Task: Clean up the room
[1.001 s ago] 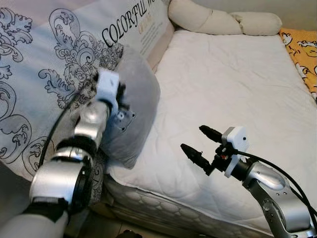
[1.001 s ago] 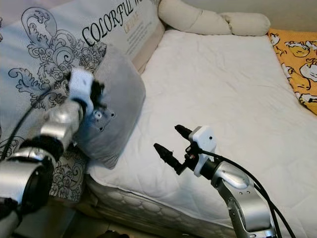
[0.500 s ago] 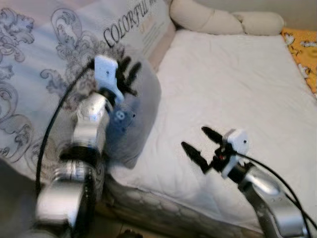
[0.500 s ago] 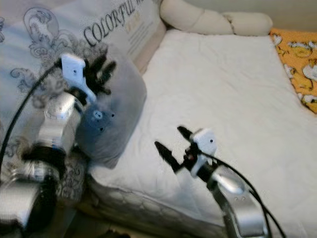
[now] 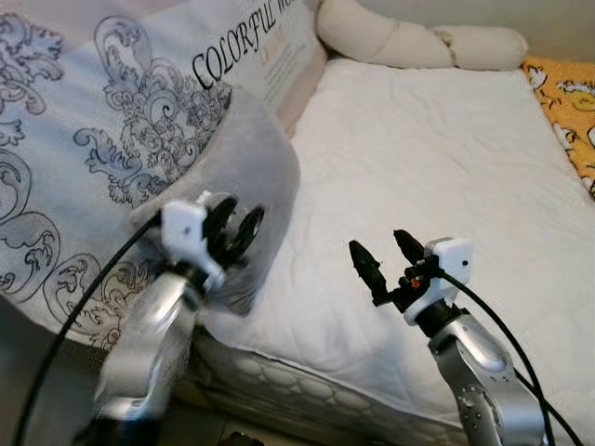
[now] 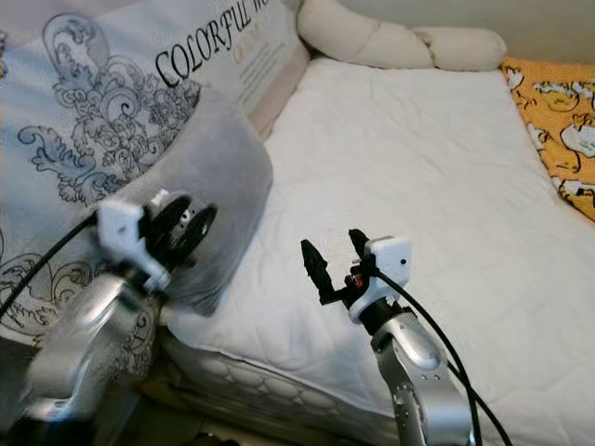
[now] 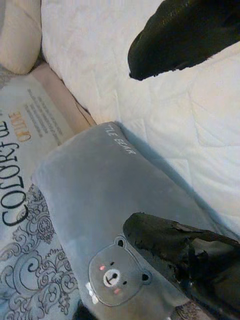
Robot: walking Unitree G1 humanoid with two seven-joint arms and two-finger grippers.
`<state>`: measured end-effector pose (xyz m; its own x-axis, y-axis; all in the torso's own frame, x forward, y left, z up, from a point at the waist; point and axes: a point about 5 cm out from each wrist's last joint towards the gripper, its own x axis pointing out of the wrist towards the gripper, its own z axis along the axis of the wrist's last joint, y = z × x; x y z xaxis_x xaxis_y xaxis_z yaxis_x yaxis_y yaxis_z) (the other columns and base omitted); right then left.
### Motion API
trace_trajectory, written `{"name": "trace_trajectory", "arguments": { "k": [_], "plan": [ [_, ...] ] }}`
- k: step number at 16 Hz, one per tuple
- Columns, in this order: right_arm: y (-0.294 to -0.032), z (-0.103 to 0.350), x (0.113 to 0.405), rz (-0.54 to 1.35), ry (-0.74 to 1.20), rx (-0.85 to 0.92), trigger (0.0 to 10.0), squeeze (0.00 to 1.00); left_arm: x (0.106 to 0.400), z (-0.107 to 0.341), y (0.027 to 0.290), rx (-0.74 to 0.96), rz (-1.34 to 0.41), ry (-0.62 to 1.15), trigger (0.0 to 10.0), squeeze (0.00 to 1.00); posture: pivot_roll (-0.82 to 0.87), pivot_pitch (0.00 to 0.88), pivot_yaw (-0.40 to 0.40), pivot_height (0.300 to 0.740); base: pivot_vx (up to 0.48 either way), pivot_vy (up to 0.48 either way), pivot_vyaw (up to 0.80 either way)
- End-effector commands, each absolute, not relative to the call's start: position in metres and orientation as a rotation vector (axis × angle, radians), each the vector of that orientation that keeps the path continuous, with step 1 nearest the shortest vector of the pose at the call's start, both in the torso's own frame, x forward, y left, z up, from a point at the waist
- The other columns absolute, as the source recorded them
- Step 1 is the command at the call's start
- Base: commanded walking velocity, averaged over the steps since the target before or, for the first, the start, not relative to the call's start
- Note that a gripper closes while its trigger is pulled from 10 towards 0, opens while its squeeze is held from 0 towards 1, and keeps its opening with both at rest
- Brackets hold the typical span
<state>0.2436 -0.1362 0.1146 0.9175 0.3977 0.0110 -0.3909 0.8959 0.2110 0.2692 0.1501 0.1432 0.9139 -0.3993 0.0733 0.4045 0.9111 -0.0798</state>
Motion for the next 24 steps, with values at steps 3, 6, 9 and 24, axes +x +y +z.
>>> {"name": "trace_trajectory", "arguments": {
  "k": [3, 6, 9, 24],
  "plan": [
    [-0.139, 0.117, 0.242, 0.379, 0.019, 0.215, 10.0, 0.00, 0.254, 0.148, 0.151, -0.079, -0.421, -0.003, 10.0, 0.70, -0.07, 0.000, 0.027, 0.740, 0.000, 0.000, 0.00],
    [-0.138, 0.116, 0.243, 0.376, 0.018, 0.217, 10.0, 0.00, 0.251, 0.151, 0.154, -0.099, -0.385, 0.033, 10.0, 0.00, -0.07, 0.000, 0.036, 0.740, 0.000, 0.000, 0.00],
    [-0.138, 0.117, 0.243, 0.369, 0.014, 0.220, 10.0, 0.00, 0.253, 0.153, 0.155, -0.138, -0.362, 0.036, 10.0, 0.00, -0.07, 0.000, 0.045, 0.740, 0.000, 0.000, 0.00],
    [-0.135, 0.122, 0.248, 0.334, 0.021, 0.215, 10.0, 0.00, 0.250, 0.145, 0.189, -0.003, 0.011, 0.249, 10.0, 0.00, -0.06, 0.000, 0.036, 0.740, 0.000, 0.000, -0.05]
  ]
}}
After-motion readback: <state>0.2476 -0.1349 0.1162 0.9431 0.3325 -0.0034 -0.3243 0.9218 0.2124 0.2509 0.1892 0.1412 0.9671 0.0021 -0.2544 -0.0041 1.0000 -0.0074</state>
